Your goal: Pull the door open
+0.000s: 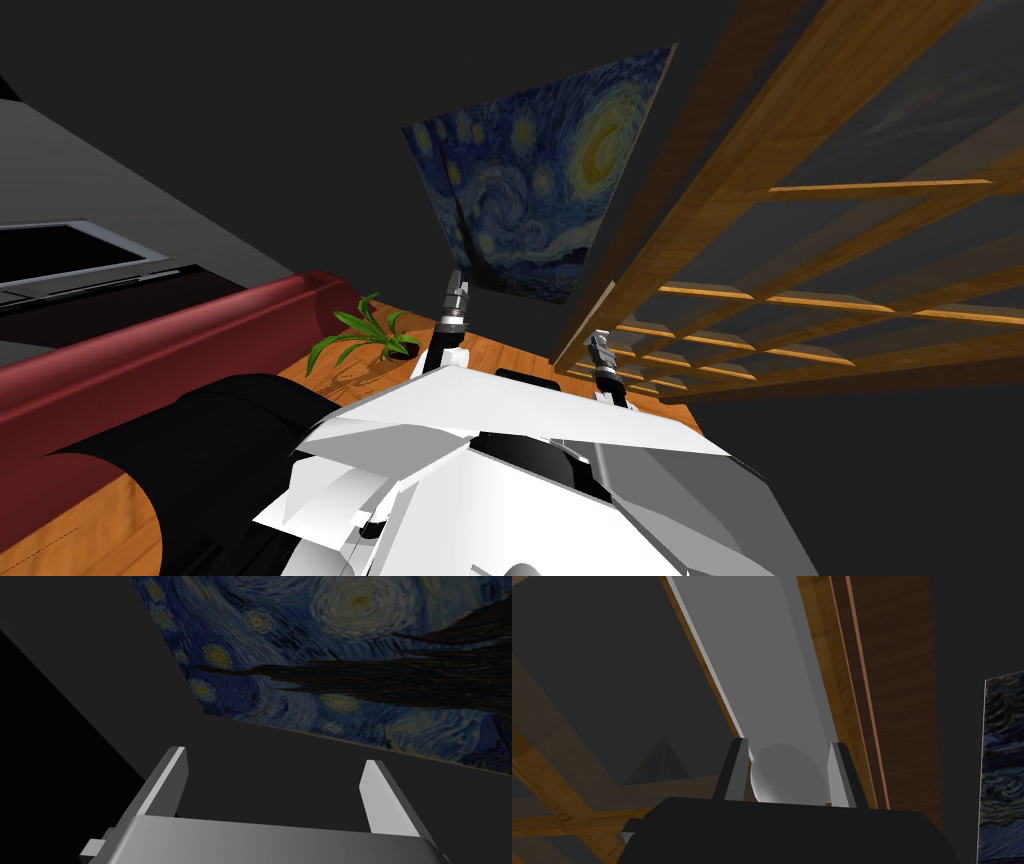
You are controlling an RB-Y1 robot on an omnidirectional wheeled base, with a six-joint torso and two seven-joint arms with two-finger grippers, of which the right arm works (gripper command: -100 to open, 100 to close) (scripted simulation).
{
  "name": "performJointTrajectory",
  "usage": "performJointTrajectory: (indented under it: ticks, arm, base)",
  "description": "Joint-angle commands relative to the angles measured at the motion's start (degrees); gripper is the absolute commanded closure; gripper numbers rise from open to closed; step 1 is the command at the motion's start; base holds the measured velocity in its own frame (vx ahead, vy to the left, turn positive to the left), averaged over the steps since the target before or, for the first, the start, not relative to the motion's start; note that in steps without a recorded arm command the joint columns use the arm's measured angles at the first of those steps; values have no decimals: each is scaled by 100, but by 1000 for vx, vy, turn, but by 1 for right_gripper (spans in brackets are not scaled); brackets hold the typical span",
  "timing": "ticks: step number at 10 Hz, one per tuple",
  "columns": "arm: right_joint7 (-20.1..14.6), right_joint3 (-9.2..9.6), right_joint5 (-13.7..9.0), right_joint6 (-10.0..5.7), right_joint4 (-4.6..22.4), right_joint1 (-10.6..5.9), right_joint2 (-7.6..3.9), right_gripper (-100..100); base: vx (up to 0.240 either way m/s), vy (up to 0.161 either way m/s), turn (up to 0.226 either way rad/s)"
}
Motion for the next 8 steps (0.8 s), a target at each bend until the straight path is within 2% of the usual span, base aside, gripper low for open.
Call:
performJointTrajectory:
  ticks: [1, 3, 5, 8]
  arm:
    - [-286, -16, -104, 11, 80, 70, -93, 100]
    - [-371, -16, -104, 11, 80, 70, -93, 100]
    - [-756, 34, -215, 8, 94, 98, -143, 100]
    - [-1042, 59, -270, 6, 101, 112, -168, 100]
  base:
    - [-34, 18, 56]
    - [-20, 5, 3]
    - [-21, 7, 48]
    - [-22, 8, 22]
